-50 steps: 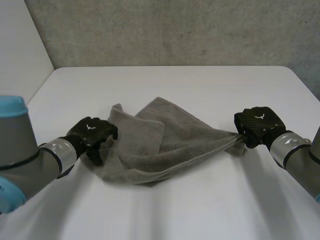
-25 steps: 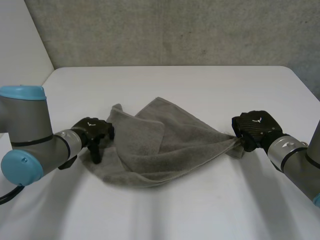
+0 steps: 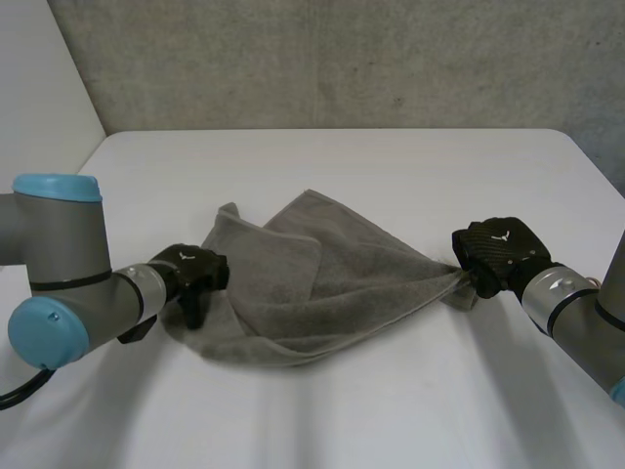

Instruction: Fold the laundry

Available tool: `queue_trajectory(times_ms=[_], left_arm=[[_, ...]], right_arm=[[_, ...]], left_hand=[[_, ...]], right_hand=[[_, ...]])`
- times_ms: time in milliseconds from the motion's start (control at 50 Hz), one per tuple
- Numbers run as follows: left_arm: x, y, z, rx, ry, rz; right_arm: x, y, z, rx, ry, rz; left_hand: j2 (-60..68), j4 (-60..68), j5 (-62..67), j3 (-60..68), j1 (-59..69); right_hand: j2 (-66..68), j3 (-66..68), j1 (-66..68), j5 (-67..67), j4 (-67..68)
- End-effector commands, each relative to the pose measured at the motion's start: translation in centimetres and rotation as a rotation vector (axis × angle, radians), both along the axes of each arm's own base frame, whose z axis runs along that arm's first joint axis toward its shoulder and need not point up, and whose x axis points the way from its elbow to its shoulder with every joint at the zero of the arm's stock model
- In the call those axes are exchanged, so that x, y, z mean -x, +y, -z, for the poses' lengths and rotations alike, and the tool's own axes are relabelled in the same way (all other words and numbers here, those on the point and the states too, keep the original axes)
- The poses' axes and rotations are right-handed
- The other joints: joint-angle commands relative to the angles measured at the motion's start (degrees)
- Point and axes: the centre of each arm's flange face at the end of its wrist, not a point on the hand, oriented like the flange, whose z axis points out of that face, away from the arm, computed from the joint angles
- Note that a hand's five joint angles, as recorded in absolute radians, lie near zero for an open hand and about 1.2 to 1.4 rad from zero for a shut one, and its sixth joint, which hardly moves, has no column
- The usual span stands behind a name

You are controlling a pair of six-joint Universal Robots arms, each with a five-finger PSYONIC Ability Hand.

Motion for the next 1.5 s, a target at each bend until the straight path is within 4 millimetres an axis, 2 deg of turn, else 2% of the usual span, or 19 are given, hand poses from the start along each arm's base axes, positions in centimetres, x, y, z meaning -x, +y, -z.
queue_trajectory(times_ms=[20,220,320,520,640,680,860,960,1020,1060,1080,1120,1180,1220,1240,1280,1420,1460,1500], left_arm=[[0.4,0.6,-0.6,0.011,0.003,0.017],[0.6,1.8,-1.2,0.014,0.006,0.036],[0.9,2.4,-0.6,-0.004,-0.002,0.049],[1.0,2.0,-0.3,-0.002,-0.004,0.046],[1.0,1.7,-0.3,0.003,-0.002,0.046],[1.0,1.7,-0.4,0.005,-0.001,0.044],[1.0,1.7,-3.1,0.079,0.020,0.040],[0.3,1.7,-5.8,0.150,0.042,0.020],[-0.4,1.9,-8.1,0.209,0.061,0.000],[-1.7,1.9,-10.4,0.278,0.084,-0.041],[-1.7,1.9,-10.4,0.279,0.084,-0.041],[-2.7,2.5,-13.9,0.398,0.120,-0.073],[-3.2,3.2,-15.9,0.461,0.152,-0.088],[-4.4,4.1,-19.6,0.572,0.247,-0.139],[-4.4,4.1,-19.6,0.573,0.247,-0.140],[-5.8,5.0,-23.2,0.676,0.355,-0.196],[-7.0,5.5,-26.1,0.737,0.503,-0.242],[-7.0,5.5,-25.9,0.725,0.510,-0.244],[-6.8,4.4,-23.6,0.650,0.492,-0.257]], right_arm=[[0.0,0.0,0.0,0.000,0.000,0.000],[0.0,0.0,0.0,0.001,0.001,0.000],[0.0,-0.1,0.1,-0.002,0.001,0.000],[0.0,-0.1,0.1,-0.002,0.001,0.000],[0.0,-0.1,0.1,-0.002,0.001,0.000],[0.0,-0.1,0.1,-0.004,0.002,0.000],[0.0,-0.4,-0.7,0.020,-0.004,0.005],[0.1,-0.6,-2.9,0.074,-0.019,0.011],[0.3,-0.2,-5.5,0.127,-0.027,0.010],[0.4,0.9,-9.9,0.214,-0.044,-0.001],[0.4,0.9,-9.9,0.214,-0.044,-0.001],[0.7,2.0,-14.0,0.280,-0.056,-0.004],[0.9,2.4,-16.1,0.312,-0.061,0.000],[1.5,3.2,-20.2,0.375,-0.053,0.016],[1.6,3.2,-20.2,0.375,-0.053,0.016],[2.4,3.8,-23.2,0.419,-0.002,0.033],[2.5,5.1,-26.0,0.424,0.145,0.002],[2.4,4.6,-25.2,0.381,0.187,-0.014],[2.1,2.6,-22.3,0.262,0.263,-0.053]], left_hand=[[16.01,16.01,16.13,16.03,16.15],[25.47,25.46,25.58,25.48,25.60],[0.60,0.59,0.71,0.61,0.74],[2.42,2.41,2.53,2.43,2.56],[22.77,22.77,22.89,22.79,22.91],[38.66,38.65,38.78,38.68,38.80],[39.57,39.56,39.69,39.59,39.71],[39.57,39.56,39.69,39.59,39.71],[39.57,39.56,39.69,39.59,39.71],[39.57,39.56,39.69,39.59,39.71],[39.57,39.56,39.69,39.59,39.71],[39.57,39.56,39.69,39.59,39.71],[39.57,39.56,39.69,39.59,39.71],[39.57,39.56,39.69,39.59,39.71],[39.57,39.56,39.69,39.59,39.71],[39.57,39.56,39.69,39.59,39.71],[39.57,39.56,39.69,39.59,39.71],[39.57,39.56,39.69,39.59,39.71],[39.57,39.56,39.69,39.59,39.71]], right_hand=[[2.68,3.18,3.82,2.83,3.28],[2.68,3.18,3.82,2.83,3.28],[2.68,3.18,3.82,2.83,3.28],[2.68,3.18,3.82,2.83,3.28],[2.68,3.18,3.82,2.83,3.28],[2.68,3.18,3.82,2.83,3.28],[2.68,3.18,3.82,2.83,3.28],[2.68,3.18,3.82,2.83,3.28],[2.68,3.18,3.82,2.83,3.28],[2.68,3.18,3.82,2.83,3.28],[2.68,3.18,3.82,2.83,3.28],[2.68,3.18,3.82,2.83,3.28],[2.68,3.18,3.82,2.83,3.28],[2.68,3.18,3.82,2.83,3.28],[2.68,3.18,3.82,2.83,3.28],[2.68,3.18,3.82,2.83,3.28],[2.68,3.18,3.82,2.83,3.28],[2.68,3.18,3.82,2.83,3.28],[2.68,3.18,3.82,2.83,3.28]])
